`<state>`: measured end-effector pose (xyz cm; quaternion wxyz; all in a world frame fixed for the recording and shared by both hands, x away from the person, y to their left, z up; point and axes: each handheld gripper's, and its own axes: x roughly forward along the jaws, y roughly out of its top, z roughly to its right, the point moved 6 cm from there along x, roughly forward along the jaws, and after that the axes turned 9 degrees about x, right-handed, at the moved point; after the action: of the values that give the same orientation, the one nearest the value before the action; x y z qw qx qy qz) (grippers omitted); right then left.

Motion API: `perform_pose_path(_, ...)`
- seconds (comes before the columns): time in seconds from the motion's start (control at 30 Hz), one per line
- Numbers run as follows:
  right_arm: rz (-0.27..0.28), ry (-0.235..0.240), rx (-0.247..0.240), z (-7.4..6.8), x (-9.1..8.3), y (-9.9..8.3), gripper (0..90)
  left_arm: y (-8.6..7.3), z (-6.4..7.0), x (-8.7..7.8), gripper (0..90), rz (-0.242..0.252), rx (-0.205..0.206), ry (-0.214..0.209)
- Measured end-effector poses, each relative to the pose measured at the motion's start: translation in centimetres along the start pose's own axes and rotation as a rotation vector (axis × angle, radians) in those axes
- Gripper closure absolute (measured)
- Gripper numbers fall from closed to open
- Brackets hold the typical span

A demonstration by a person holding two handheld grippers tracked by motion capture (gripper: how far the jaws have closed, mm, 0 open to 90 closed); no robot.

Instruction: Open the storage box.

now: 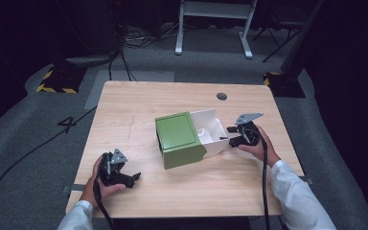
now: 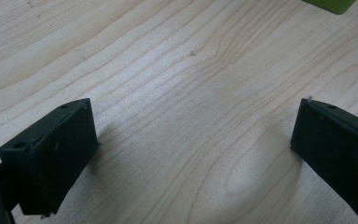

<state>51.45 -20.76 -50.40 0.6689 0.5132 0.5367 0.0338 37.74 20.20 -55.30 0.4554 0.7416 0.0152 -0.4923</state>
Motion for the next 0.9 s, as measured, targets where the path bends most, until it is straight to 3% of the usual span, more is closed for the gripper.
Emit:
perform_pose_path(0.43,0.129,-0.018,0.007,0.3,-3.7,1.6,33.8,0.0,0.0,0.0,0.6,0.0,0.0,0.0)
perform_pose_path(0.9,0.144,-0.066,-0.042,-0.4,-6.2,1.5,26.2,0.0,0.0,0.0,0.5,0.0,0.0,0.0)
